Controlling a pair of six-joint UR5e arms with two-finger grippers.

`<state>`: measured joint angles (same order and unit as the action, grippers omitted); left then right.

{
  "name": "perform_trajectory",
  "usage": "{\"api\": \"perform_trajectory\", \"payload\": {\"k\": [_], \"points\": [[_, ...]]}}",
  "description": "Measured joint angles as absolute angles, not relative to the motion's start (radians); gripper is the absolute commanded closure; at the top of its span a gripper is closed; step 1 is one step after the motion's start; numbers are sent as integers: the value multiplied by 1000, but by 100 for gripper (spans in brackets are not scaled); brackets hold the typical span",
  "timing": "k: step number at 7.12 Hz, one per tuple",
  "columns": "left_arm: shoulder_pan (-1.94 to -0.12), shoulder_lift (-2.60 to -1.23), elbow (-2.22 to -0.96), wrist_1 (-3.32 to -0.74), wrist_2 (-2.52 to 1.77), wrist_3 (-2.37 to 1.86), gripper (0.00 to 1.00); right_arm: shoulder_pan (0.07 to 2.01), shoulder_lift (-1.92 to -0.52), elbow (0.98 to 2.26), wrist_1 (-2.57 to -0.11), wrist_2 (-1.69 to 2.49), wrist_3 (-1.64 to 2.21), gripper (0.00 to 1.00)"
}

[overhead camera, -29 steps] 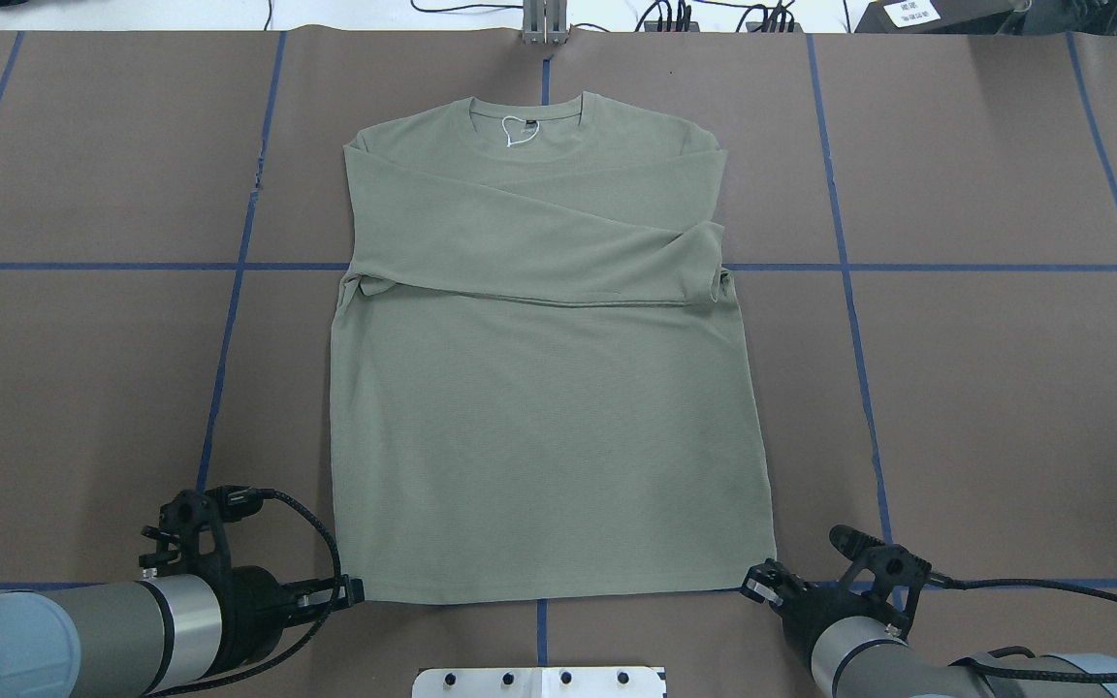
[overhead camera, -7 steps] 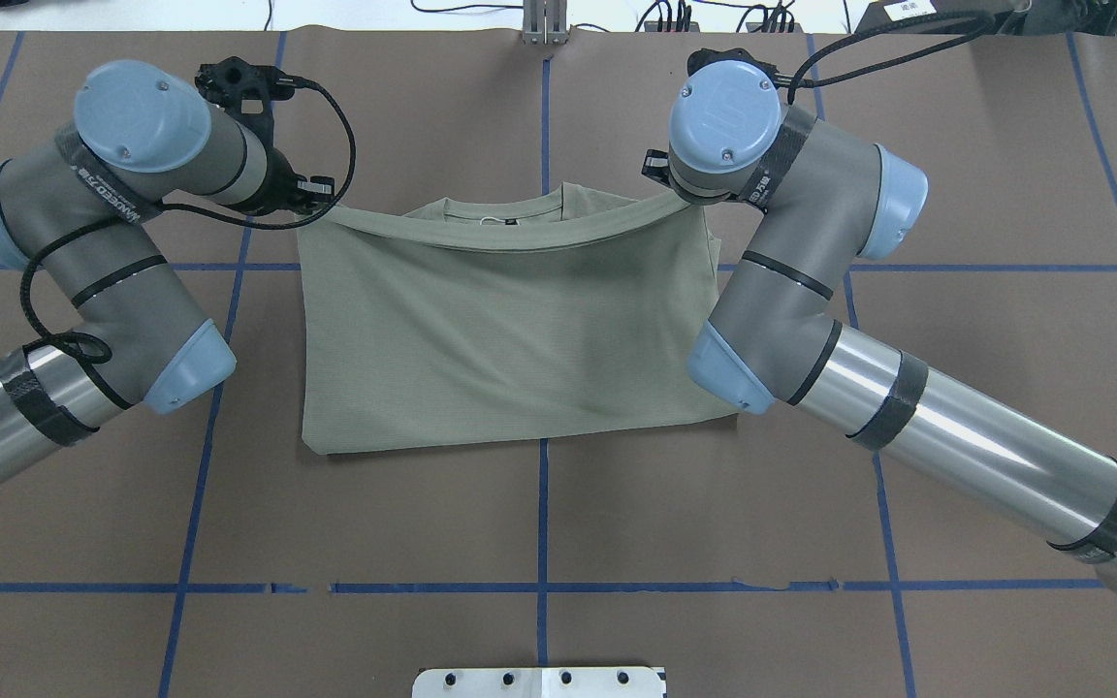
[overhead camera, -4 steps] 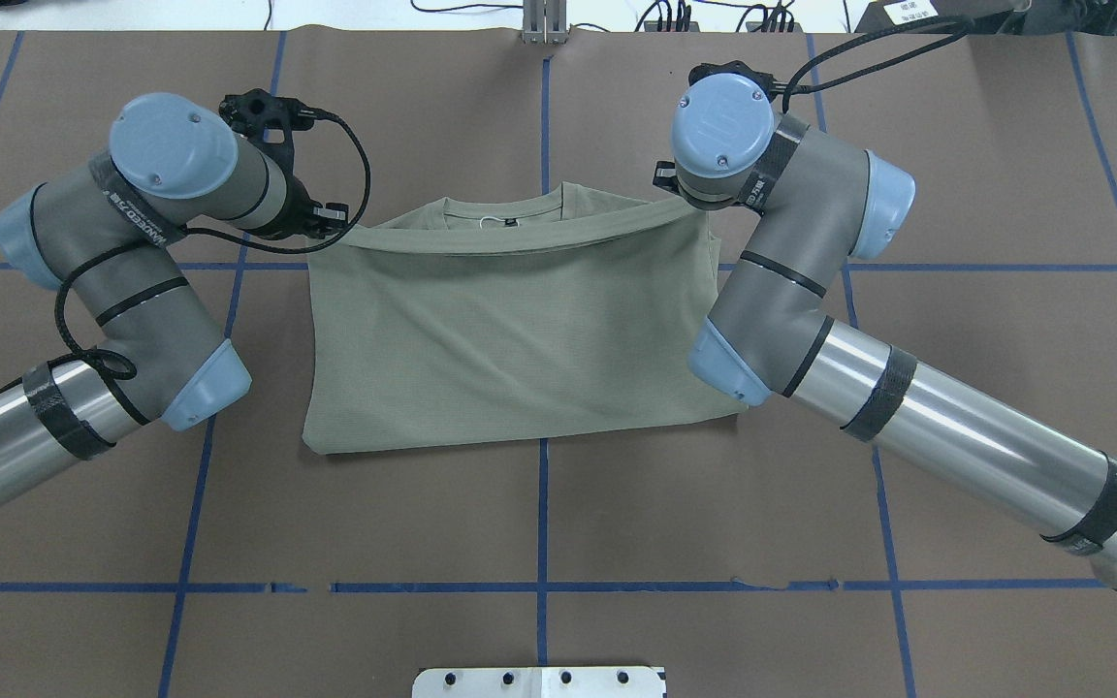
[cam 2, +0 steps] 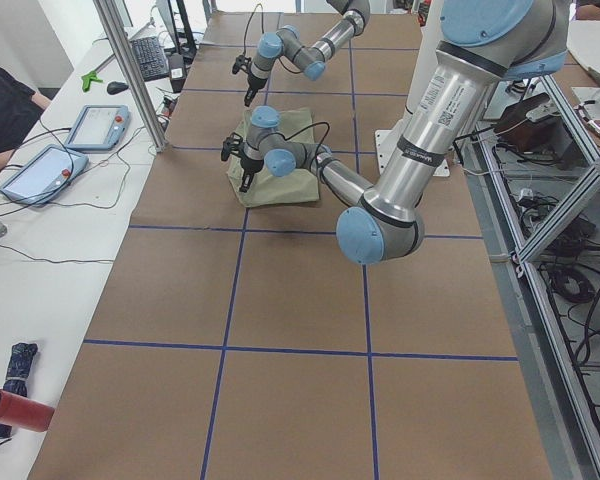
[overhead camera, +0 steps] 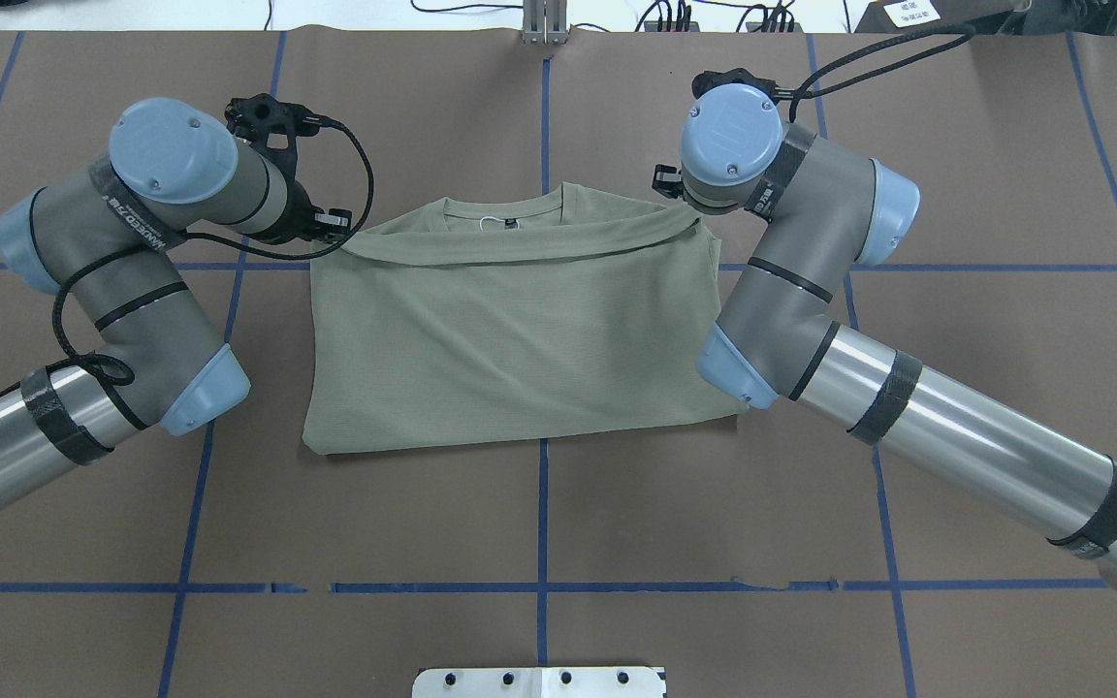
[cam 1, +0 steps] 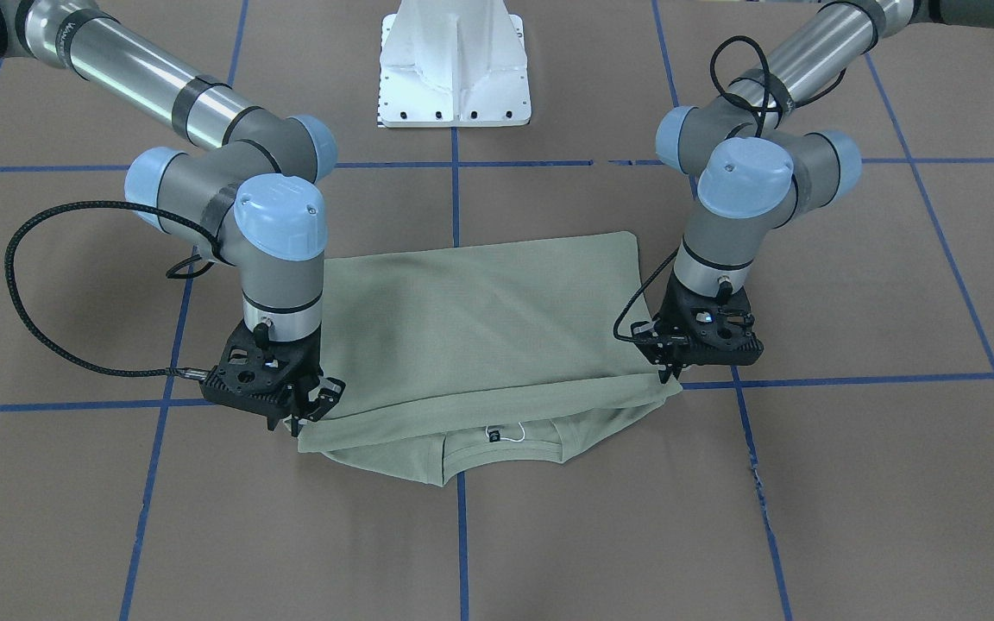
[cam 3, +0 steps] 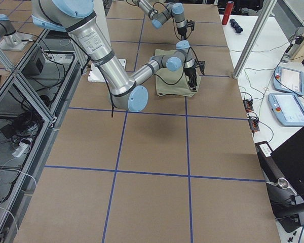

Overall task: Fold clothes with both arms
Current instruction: 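Lay the hem down near the collar and open both grippers, then lower the left gripper to the folded shirt edge nearest it and grasp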

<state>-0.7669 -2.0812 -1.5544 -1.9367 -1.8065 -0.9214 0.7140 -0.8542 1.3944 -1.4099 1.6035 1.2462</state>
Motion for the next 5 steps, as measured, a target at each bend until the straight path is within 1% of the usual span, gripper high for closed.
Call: {"api": "perform_trajectory", "payload": {"k": [1, 2, 4, 5], "points": [[-766, -2051, -1611, -1937, -1810, -898, 0, 724, -865, 1417, -1401, 1630, 1191, 0], [-758, -2004, -1689, -1944, -1814, -920, 0, 738, -894, 1467, -1398, 1666, 1144, 0], [-686, -1870, -1819, -2030, -1815, -1047, 1, 751, -938, 1542, -1396, 1703, 1107, 0], [-630, -1816, -1844, -2100, -1791, -1128, 8, 752, -945, 1555, -1396, 1708, 1103, 0]]}}
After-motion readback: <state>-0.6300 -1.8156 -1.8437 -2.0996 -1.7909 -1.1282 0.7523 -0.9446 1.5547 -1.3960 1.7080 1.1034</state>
